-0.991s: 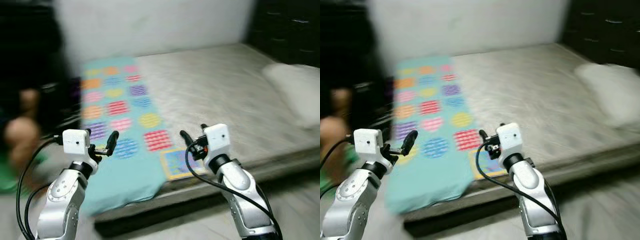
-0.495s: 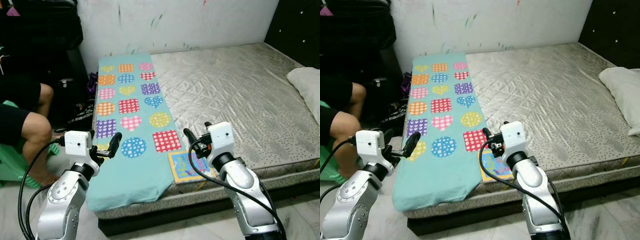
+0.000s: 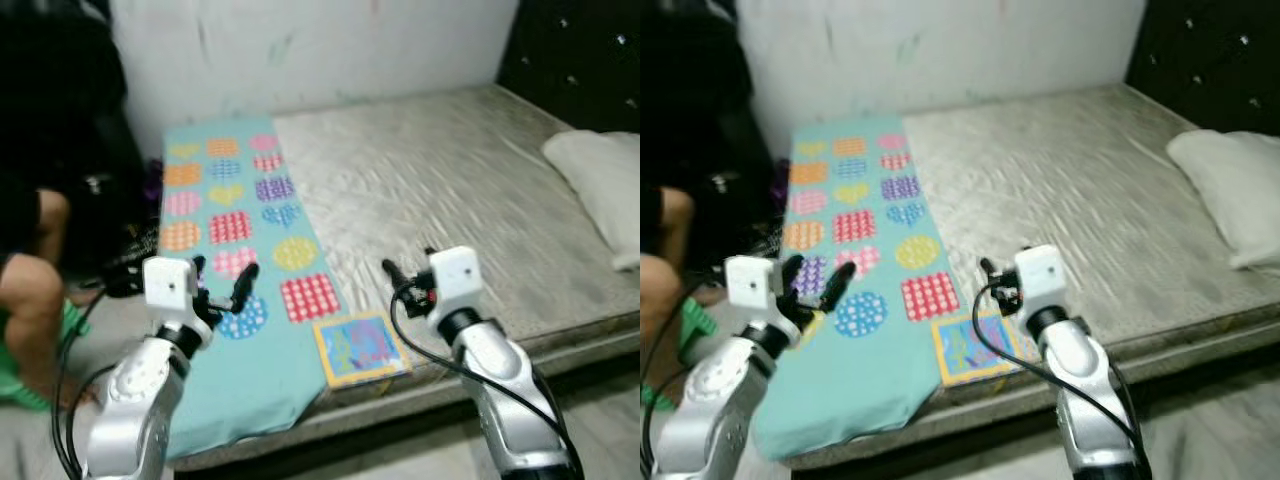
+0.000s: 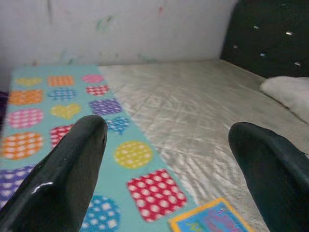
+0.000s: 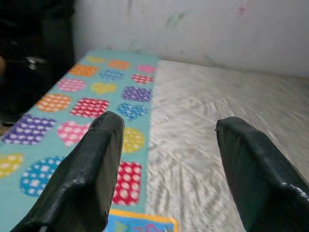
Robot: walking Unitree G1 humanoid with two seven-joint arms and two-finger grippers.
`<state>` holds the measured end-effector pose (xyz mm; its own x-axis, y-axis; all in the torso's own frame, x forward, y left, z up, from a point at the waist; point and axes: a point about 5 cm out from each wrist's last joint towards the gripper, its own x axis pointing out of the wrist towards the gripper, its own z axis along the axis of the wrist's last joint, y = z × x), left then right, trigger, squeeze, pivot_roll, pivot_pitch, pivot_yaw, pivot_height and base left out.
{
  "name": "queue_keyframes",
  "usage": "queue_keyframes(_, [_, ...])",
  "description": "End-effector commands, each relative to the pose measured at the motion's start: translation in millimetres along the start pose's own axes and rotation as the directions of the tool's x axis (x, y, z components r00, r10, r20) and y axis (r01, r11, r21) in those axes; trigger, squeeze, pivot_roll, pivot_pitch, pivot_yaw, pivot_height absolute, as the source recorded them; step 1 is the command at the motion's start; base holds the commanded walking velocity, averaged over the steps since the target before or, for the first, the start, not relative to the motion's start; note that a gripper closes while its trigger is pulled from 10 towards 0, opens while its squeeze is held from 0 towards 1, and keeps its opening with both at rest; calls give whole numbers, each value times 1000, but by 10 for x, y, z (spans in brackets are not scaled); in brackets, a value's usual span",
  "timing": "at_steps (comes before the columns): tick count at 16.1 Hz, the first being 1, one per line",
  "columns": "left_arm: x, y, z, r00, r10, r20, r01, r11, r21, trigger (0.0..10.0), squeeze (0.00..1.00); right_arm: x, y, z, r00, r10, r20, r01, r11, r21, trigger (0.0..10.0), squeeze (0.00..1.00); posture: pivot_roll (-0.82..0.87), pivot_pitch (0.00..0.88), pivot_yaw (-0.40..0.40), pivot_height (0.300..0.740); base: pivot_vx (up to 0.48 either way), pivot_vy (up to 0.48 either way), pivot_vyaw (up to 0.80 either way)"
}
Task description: Clean up the room
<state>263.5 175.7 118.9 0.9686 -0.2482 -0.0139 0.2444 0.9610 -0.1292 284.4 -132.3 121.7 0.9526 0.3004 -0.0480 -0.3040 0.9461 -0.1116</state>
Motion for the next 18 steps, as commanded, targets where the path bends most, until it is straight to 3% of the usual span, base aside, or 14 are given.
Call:
queue_keyframes(1, [-45, 94, 14, 999, 32, 0, -32, 999, 16, 10000, 0, 44, 114, 76, 999, 43, 31, -43, 999, 6, 10000, 0, -207, 0, 6, 740, 292, 0, 0])
queue_keyframes(7, [-17, 150, -9, 993, 113, -21, -113, 994, 13, 10000, 0, 39, 89, 77, 999, 31, 38, -32, 999, 10, 10000, 0, -208, 0, 5, 740, 0, 0, 0])
queue_keyframes(8, [-15, 154, -11, 993, 116, -23, -116, 993, 12, 10000, 0, 39, 100, 88, 998, 42, 43, -40, 998, -39, 10000, 0, -208, 0, 5, 740, 0, 0, 800])
queue_keyframes(14, [21, 146, 36, 995, 102, -14, -101, 994, 27, 10000, 0, 74, 128, 173, 995, 58, 81, -54, 997, -50, 10000, 0, -252, 0, 28, 740, 0, 0, 800])
queue_keyframes(18, [-6, 109, -13, 995, 96, -25, -96, 995, 9, 10000, 0, 109, 12, 209, 996, 41, 84, -35, 997, -73, 10000, 0, -257, 0, 13, 740, 0, -145, 0])
